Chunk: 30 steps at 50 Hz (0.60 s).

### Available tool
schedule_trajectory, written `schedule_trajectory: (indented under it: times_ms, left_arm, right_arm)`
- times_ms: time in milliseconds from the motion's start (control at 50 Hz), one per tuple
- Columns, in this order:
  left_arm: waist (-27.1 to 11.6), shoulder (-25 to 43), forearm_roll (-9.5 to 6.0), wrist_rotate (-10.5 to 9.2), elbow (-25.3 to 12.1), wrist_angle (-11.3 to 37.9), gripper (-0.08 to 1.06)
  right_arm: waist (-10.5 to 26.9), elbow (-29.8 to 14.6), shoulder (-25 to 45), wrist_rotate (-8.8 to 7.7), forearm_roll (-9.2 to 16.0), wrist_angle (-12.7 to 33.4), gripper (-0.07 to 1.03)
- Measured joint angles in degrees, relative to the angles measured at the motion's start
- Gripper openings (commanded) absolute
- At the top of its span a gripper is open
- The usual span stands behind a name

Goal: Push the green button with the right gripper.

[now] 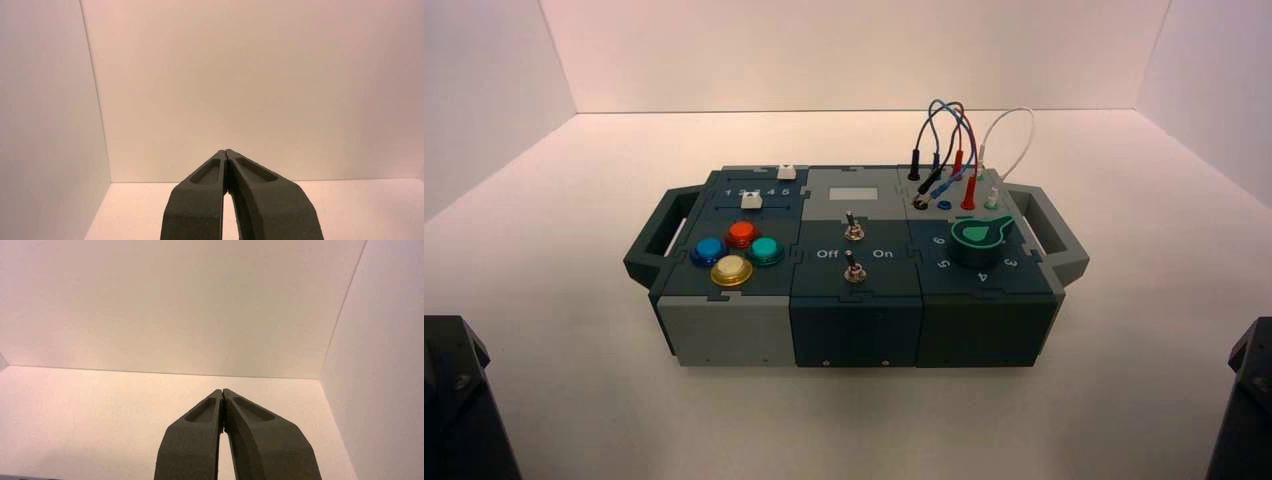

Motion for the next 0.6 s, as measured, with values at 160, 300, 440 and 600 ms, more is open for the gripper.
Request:
schedule_trajectory:
  times_ms: [160, 300, 440, 600]
  left_arm:
    - [0.00, 0.00, 0.09, 0.00, 0.09, 0.00, -0.03]
    - [0.00, -0.09, 0.00, 0.00, 0.18, 0.09, -0.03]
    - [0.00, 0.09, 0.00, 0.09, 0.26, 0.00, -0.03]
    - [0.00, 0.18, 0.09, 0.09, 0.26, 0.09, -0.03]
  right_arm:
    - [0.00, 0.00, -0.09, 0.00, 0.09, 0.09, -0.03]
    - [-0.09, 0.00, -0.44, 0.00, 0.09, 0.18, -0.03]
    - [-0.09, 0.00, -0.53, 0.00, 0.00, 0.18, -0.03]
    - [-0.09, 0.00, -0.53, 0.00, 0.00, 0.18, -0.03]
